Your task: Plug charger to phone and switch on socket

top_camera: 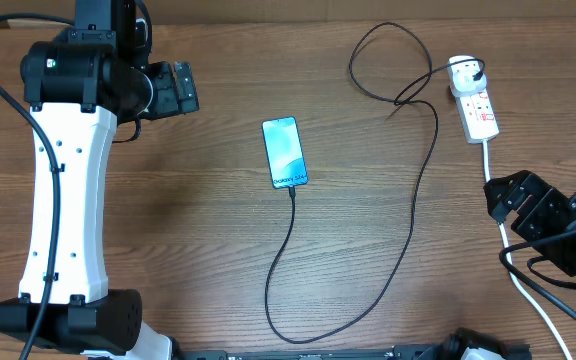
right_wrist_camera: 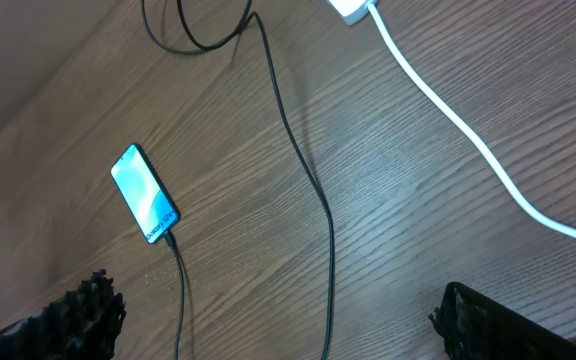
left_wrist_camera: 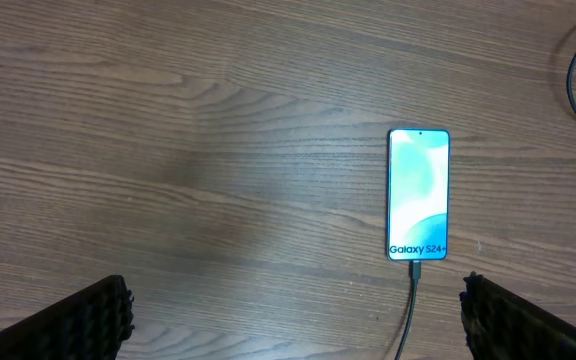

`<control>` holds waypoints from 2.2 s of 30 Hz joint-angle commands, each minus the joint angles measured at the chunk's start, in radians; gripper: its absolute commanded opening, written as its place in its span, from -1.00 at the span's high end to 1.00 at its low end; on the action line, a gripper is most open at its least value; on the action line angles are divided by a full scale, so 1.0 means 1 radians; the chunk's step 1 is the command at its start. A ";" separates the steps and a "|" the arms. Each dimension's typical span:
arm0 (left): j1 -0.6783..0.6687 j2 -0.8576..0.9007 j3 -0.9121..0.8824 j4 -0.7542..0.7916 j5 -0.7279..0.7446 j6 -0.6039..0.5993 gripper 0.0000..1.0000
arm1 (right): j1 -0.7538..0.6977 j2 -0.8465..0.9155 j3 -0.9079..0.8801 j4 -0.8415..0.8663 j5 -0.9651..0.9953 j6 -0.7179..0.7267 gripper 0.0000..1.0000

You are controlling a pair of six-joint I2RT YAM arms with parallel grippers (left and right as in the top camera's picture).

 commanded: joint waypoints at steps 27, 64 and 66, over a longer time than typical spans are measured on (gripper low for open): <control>-0.002 0.005 -0.005 0.001 0.007 -0.006 -0.99 | 0.208 -0.165 -0.173 0.350 0.076 -0.022 -1.00; -0.002 0.005 -0.005 0.001 0.007 -0.006 -0.99 | 0.346 -0.848 -1.186 1.337 0.053 -0.116 -1.00; -0.002 0.005 -0.005 0.001 0.007 -0.006 -0.99 | 0.346 -0.858 -1.212 1.366 0.053 -0.118 -1.00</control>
